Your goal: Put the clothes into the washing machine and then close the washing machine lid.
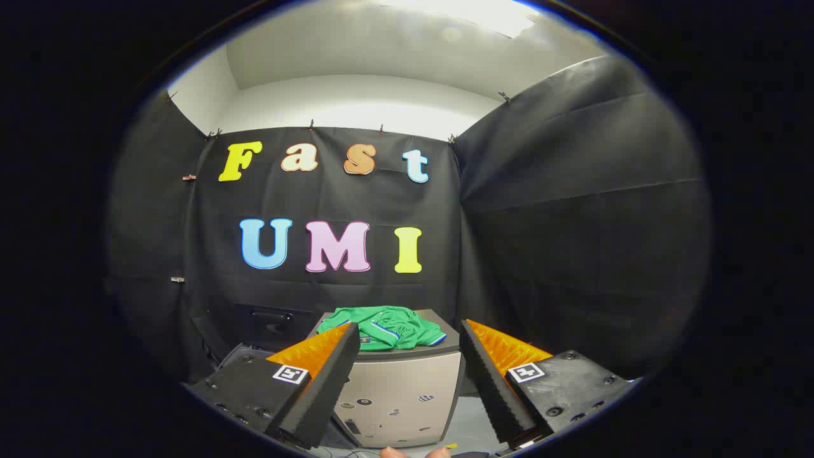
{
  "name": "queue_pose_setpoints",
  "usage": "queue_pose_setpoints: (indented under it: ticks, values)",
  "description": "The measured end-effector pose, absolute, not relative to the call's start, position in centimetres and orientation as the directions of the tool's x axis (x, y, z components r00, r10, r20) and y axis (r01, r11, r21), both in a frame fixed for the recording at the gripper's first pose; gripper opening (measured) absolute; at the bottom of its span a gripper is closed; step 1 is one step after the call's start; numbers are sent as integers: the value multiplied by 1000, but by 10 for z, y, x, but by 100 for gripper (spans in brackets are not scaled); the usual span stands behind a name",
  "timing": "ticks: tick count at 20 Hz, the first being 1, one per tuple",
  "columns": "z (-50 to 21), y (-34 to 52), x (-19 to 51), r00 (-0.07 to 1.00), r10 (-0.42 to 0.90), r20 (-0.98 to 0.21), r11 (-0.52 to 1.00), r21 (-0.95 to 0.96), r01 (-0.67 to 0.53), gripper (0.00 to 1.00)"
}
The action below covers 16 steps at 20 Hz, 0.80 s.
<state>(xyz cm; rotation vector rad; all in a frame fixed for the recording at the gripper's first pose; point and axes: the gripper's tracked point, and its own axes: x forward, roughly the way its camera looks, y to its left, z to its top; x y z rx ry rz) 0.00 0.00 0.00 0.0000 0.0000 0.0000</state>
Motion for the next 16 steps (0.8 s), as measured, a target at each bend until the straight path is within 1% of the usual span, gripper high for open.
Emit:
queue_pose_setpoints:
  ticks: [16]
  values:
    - [4,20,0,999,46,2,999,-8,-46,98]
